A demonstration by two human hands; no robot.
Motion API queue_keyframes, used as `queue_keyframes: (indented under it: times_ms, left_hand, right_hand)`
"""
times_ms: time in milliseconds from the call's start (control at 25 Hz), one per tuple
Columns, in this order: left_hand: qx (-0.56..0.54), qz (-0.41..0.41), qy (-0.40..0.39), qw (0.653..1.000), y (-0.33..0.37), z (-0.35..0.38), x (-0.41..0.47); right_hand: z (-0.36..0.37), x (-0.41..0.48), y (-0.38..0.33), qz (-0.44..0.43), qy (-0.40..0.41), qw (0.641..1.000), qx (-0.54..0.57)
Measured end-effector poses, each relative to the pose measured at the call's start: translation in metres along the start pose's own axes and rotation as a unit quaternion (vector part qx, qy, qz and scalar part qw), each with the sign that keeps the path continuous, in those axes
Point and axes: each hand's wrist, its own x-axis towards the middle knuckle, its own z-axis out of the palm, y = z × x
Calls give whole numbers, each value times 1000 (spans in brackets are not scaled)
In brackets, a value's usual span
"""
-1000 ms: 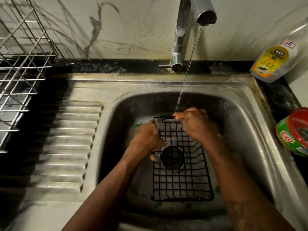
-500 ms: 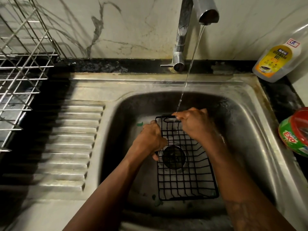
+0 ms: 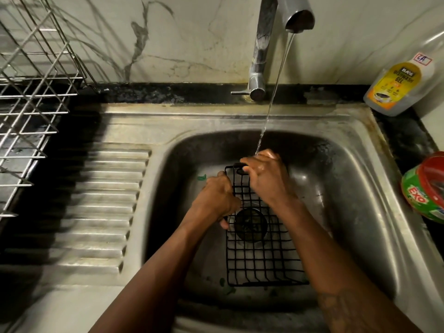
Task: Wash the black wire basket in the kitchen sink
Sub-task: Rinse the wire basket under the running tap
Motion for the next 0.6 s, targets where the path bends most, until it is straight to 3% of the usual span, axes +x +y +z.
queue_keyframes:
  times_ms: [80,200,320,440,600]
  left_hand:
    - [6,16,-13,1000,0,1,0]
    - [4,7,-3,1000,0,-1,-1]
    - [13,-1,12,1000,-1,1,1]
    - [35,10,12,999,-1,4,5]
    - [29,40,-1,999,0,5,3]
  right_hand:
    - [12,5,-25,-34,16,997,72]
    - [11,3,-21,51,-50,984,162]
    - [4,-9,5,118,-196,971,75]
    - [3,-11,11,192,-165,967,24]
    - [16,-4,-19,85,-212,974,7]
